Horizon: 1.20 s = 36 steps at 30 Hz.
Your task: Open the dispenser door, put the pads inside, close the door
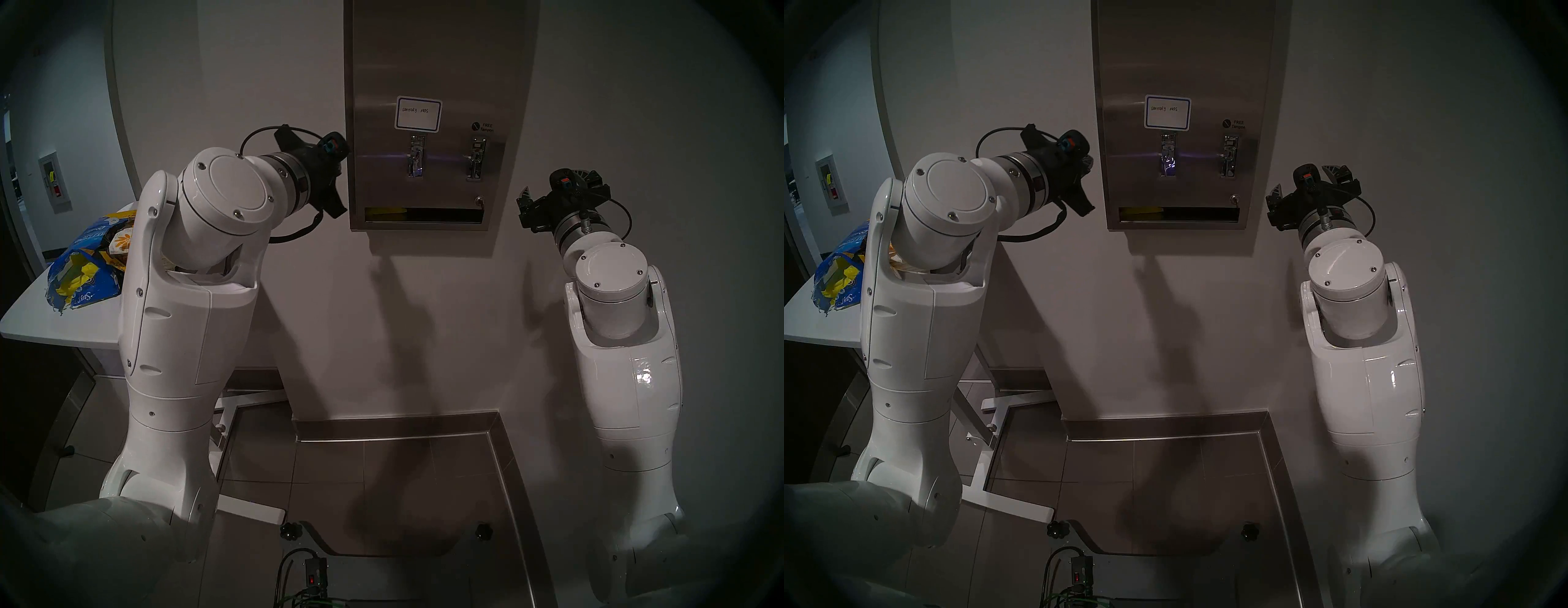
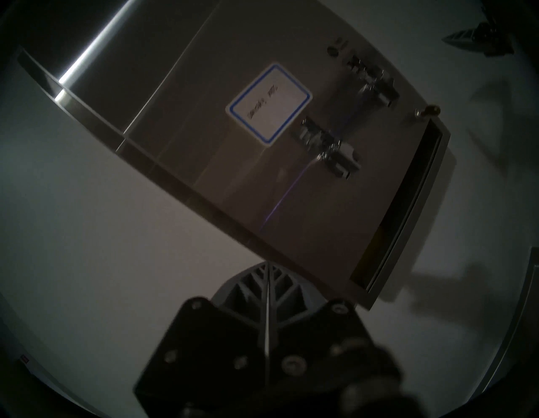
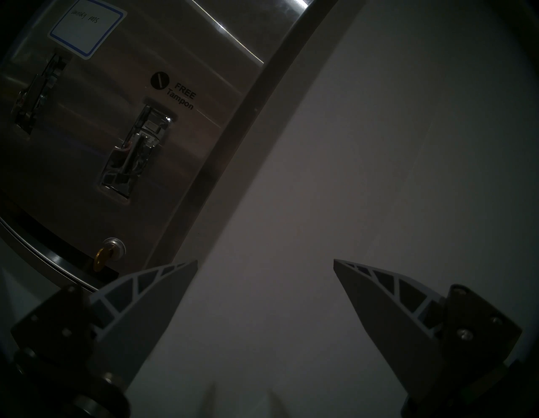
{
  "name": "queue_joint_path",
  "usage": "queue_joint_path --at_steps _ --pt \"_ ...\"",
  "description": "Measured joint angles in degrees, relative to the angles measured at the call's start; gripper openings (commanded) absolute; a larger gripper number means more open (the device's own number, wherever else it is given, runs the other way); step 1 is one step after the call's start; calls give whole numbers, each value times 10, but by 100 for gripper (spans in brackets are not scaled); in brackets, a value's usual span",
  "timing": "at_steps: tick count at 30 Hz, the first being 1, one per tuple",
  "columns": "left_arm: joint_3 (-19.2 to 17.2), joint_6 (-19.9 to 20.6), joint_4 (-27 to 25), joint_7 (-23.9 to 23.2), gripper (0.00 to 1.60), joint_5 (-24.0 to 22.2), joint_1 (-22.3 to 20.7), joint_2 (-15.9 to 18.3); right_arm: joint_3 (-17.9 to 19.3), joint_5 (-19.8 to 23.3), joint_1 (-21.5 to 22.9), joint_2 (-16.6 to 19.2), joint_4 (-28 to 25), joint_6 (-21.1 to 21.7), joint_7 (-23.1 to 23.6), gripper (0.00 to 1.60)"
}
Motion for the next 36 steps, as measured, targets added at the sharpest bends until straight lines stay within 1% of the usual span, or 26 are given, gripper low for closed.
queue_joint_path --at_steps 9,16,26,36 --pt "-22 11 -3 2 0 20 25 23 0 0 0 0 0 0 0 160" --pt "-33 6 7 8 0 24 25 30 0 0 0 0 0 0 0 160" --pt "-44 -15 20 12 0 -5 17 16 0 0 0 0 0 0 0 160" --pt "-49 -27 24 17 0 -18 16 8 0 0 0 0 0 0 0 160"
